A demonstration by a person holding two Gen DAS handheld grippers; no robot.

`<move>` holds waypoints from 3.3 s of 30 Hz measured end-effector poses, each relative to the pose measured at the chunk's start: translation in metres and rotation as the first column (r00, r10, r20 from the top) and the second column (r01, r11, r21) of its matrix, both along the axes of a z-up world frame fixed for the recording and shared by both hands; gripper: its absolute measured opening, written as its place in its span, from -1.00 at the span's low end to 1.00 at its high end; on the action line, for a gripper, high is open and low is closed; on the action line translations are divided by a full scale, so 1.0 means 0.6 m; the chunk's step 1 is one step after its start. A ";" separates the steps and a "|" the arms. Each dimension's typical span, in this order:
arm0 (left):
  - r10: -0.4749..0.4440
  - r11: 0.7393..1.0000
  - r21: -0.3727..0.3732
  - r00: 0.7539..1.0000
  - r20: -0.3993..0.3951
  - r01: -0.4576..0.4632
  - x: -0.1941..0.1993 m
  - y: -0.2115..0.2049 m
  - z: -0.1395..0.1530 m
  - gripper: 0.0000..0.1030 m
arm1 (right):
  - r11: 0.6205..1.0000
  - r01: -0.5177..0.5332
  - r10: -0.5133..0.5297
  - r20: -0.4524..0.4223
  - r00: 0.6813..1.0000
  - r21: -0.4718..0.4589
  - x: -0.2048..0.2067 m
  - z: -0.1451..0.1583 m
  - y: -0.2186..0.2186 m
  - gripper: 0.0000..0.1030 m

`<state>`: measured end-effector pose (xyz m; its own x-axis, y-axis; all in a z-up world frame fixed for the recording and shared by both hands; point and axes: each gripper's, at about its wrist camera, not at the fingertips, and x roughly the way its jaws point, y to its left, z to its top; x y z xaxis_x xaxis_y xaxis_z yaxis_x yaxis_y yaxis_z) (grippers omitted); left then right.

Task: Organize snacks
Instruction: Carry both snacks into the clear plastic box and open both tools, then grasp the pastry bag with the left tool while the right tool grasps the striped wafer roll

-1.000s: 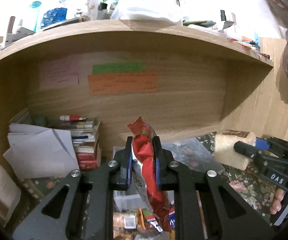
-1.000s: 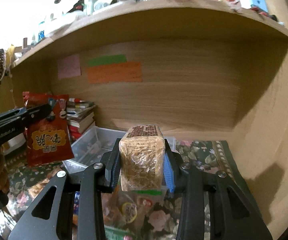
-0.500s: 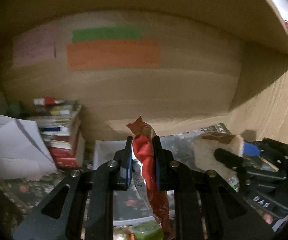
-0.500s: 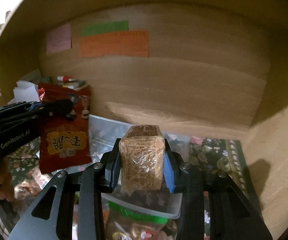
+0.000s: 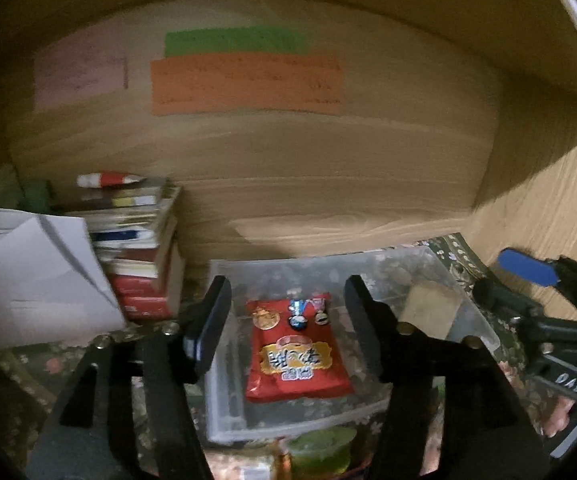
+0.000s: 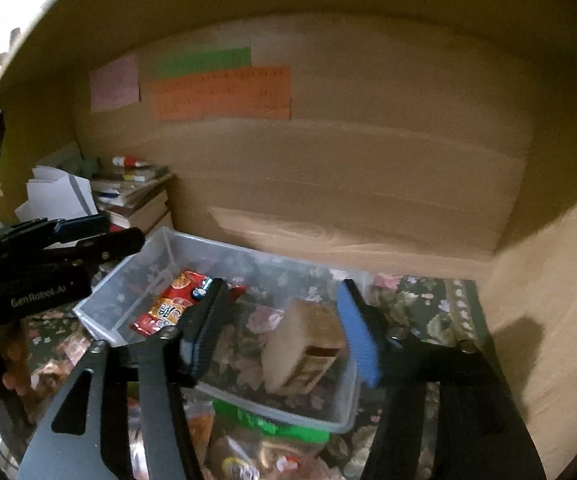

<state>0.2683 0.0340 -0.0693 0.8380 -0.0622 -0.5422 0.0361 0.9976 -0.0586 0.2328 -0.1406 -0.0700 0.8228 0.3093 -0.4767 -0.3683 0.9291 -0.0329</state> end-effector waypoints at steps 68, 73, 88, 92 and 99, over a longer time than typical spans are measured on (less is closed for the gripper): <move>0.068 0.997 0.040 0.976 -0.209 -0.061 -0.182 0.095 -0.186 0.24 | 0.950 0.313 -0.302 -0.205 0.931 0.023 -0.166 -0.137 -0.164 1.00; 0.051 0.999 0.016 0.976 -0.211 -0.049 -0.180 0.087 -0.190 -0.11 | 0.955 0.296 -0.285 -0.244 0.927 0.007 -0.112 -0.139 -0.149 0.84; 0.108 0.994 0.039 0.990 -0.086 -0.105 -0.213 0.098 -0.124 -0.13 | 0.971 0.224 -0.237 -0.265 0.935 -0.079 -0.108 -0.162 -0.121 -0.18; 0.093 0.996 0.017 0.995 -0.043 -0.092 -0.207 0.094 -0.088 -0.13 | 0.972 0.225 -0.235 -0.213 0.948 -0.068 -0.127 -0.129 -0.121 -0.18; 0.057 0.998 0.031 0.996 0.062 -0.059 -0.196 0.054 -0.020 -0.13 | 0.985 0.171 -0.169 -0.100 0.981 0.012 -0.149 -0.046 -0.104 -0.18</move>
<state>0.1506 0.0663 -0.0814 0.8714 0.0045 -0.4905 -0.0195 0.9995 -0.0256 0.1433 -0.2027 -0.0977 0.8137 0.1792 -0.5529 -0.2052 0.9786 0.0151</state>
